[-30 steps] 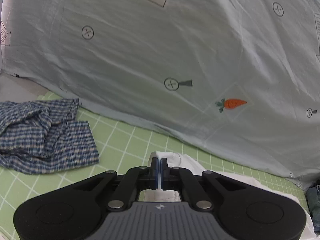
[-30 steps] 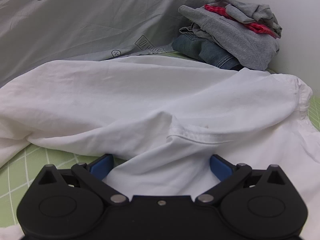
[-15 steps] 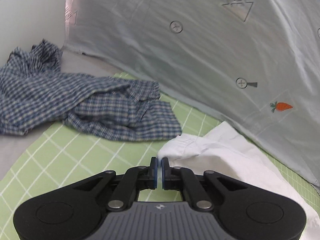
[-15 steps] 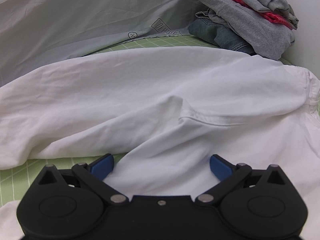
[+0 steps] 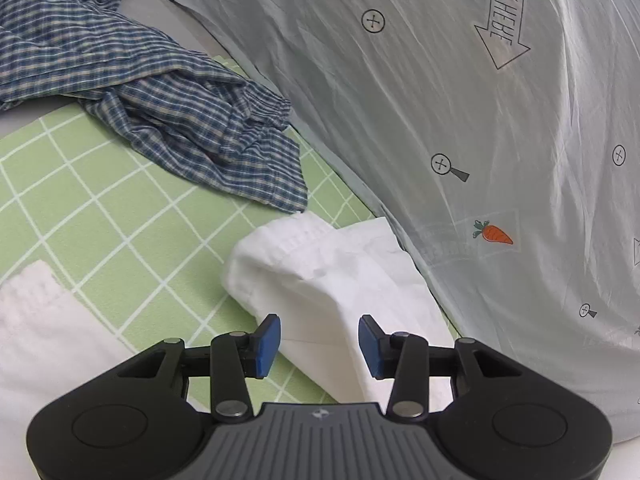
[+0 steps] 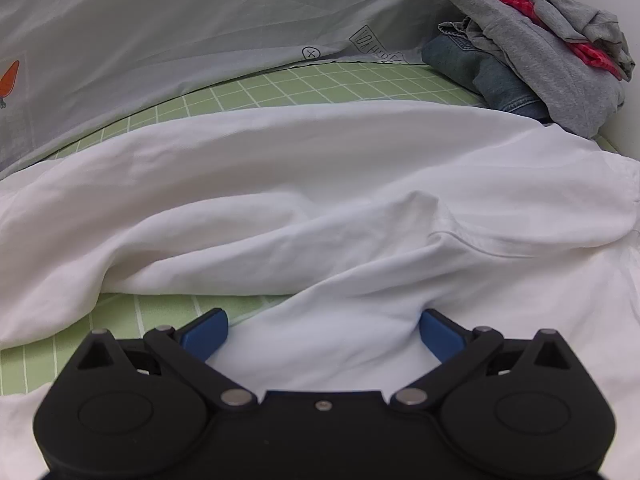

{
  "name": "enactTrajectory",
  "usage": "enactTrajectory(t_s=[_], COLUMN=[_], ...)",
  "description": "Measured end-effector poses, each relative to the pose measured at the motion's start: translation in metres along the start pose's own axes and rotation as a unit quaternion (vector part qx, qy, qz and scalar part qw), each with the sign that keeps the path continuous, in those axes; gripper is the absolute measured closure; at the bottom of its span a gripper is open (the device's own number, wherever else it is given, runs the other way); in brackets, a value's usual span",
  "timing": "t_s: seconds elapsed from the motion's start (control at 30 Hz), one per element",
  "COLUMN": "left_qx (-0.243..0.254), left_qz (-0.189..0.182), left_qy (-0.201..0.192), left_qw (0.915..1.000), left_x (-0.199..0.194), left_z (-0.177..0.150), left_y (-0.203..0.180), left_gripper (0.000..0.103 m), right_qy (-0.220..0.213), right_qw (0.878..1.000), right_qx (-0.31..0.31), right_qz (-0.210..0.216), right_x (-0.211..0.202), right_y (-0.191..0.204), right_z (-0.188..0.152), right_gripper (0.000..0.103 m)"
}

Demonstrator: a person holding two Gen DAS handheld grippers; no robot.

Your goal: Fold clothes

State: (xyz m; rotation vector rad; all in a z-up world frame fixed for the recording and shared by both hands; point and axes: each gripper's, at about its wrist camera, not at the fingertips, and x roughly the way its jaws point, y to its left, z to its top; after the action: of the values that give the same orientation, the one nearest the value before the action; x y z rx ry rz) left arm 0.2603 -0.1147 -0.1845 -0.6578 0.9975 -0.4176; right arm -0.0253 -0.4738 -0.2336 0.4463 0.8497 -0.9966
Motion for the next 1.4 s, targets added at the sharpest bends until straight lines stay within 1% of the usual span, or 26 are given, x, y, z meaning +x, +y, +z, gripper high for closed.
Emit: enactTrajectory(t_s=[0.07,0.1,0.17,0.2,0.23,0.27,0.33,0.4,0.43,0.53,0.6,0.63,0.73,0.77,0.8,0.83,0.87,0.93,1.07,1.13,1.2,1.23,1.3,1.33,1.37,1.4], left_qx=[0.000,0.001,0.011,0.019,0.024,0.023,0.011,0.008,0.011,0.028,0.033,0.034,0.042,0.046,0.047,0.044,0.042,0.039,0.047,0.039,0.022,0.011,-0.001,0.000,0.010,0.025], left_qz=[-0.006,-0.002,0.019,0.027,0.030,0.027,0.023,0.025,0.026,0.033,0.037,0.037,0.043,0.047,0.050,0.055,0.059,0.067,0.095,0.120,0.149,0.160,0.168,0.173,0.178,0.183], left_qy=[0.008,0.013,0.028,0.031,0.031,0.031,0.019,0.009,0.005,0.001,0.001,0.001,-0.002,-0.003,-0.004,-0.004,-0.006,-0.011,-0.025,-0.023,-0.011,-0.004,-0.006,-0.011,-0.019,-0.029], left_qw=[1.0000,0.9999,0.9994,0.9990,0.9988,0.9989,0.9995,0.9996,0.9996,0.9991,0.9988,0.9987,0.9982,0.9979,0.9976,0.9975,0.9974,0.9969,0.9940,0.9917,0.9885,0.9871,0.9857,0.9849,0.9839,0.9824], left_x=[0.013,0.021,0.036,0.041,0.044,0.044,0.038,0.030,0.026,0.017,0.013,0.011,0.005,0.003,0.001,-0.002,-0.006,-0.013,-0.038,-0.047,-0.053,-0.056,-0.066,-0.073,-0.080,-0.087], left_z=[0.004,0.007,0.009,0.009,0.008,0.006,0.003,0.000,-0.002,-0.006,-0.008,-0.008,-0.011,-0.013,-0.016,-0.019,-0.023,-0.030,-0.048,-0.056,-0.064,-0.067,-0.068,-0.068,-0.065,-0.062], left_y=[-0.008,-0.012,-0.018,-0.019,-0.020,-0.020,-0.017,-0.016,-0.016,-0.019,-0.021,-0.021,-0.024,-0.026,-0.026,-0.025,-0.024,-0.021,-0.010,0.002,0.020,0.029,0.040,0.043,0.042,0.040], left_gripper=[0.053,0.048,0.049,0.056,0.086,0.101,0.101,0.101,0.101,0.101,0.101,0.101,0.101,0.101,0.101,0.101,0.101,0.101,0.101,0.101,0.099,0.096,0.088,0.084,0.083,0.084], right_qy=[0.002,0.003,0.002,0.002,0.002,0.002,-0.007,-0.033,-0.049,-0.069,-0.060,-0.064,-0.075,-0.068,-0.061,-0.054,-0.052,-0.064,-0.077,-0.056,-0.031,-0.023,-0.014,-0.017,-0.024,-0.034], right_qw=[1.000,1.000,1.000,1.000,1.000,1.000,1.000,0.998,0.994,0.977,0.967,0.962,0.947,0.947,0.947,0.946,0.948,0.953,0.954,0.954,0.953,0.955,0.961,0.964,0.968,0.971], right_qx=[-0.002,-0.004,-0.007,-0.008,-0.007,-0.007,-0.019,-0.060,-0.096,-0.201,-0.247,-0.264,-0.311,-0.314,-0.317,-0.319,-0.313,-0.294,-0.283,-0.286,-0.290,-0.284,-0.261,-0.245,-0.227,-0.209], right_qz=[0.002,0.002,0.002,0.003,0.006,0.009,0.011,-0.001,-0.012,-0.031,-0.027,-0.025,-0.024,-0.012,0.001,0.013,0.022,0.036,0.058,0.071,0.082,0.085,0.093,0.098,0.103,0.107], right_x=[0.000,-0.001,-0.002,-0.003,-0.004,-0.005,-0.010,-0.018,-0.023,-0.022,-0.012,-0.009,-0.006,-0.006,-0.007,-0.007,-0.009,-0.021,-0.057,-0.066,-0.069,-0.068,-0.069,-0.072,-0.077,-0.081], right_y=[-0.001,-0.001,-0.001,-0.001,-0.001,-0.001,0.000,0.006,0.012,0.029,0.034,0.036,0.039,0.037,0.036,0.034,0.031,0.019,-0.004,-0.012,-0.018,-0.021,-0.027,-0.029,-0.031,-0.033], right_z=[0.000,0.000,0.000,0.000,0.000,0.001,0.001,0.001,-0.001,-0.004,-0.003,-0.002,0.002,0.005,0.007,0.009,0.010,0.004,-0.023,-0.038,-0.052,-0.055,-0.052,-0.047,-0.042,-0.035], right_gripper=[0.000,0.000,0.000,0.000,0.000,0.000,0.000,0.000,0.000,0.000,0.002,0.005,0.008,0.018,0.033,0.080,0.092,0.096,0.097,0.097,0.097,0.094,0.091,0.081,0.066,0.059])
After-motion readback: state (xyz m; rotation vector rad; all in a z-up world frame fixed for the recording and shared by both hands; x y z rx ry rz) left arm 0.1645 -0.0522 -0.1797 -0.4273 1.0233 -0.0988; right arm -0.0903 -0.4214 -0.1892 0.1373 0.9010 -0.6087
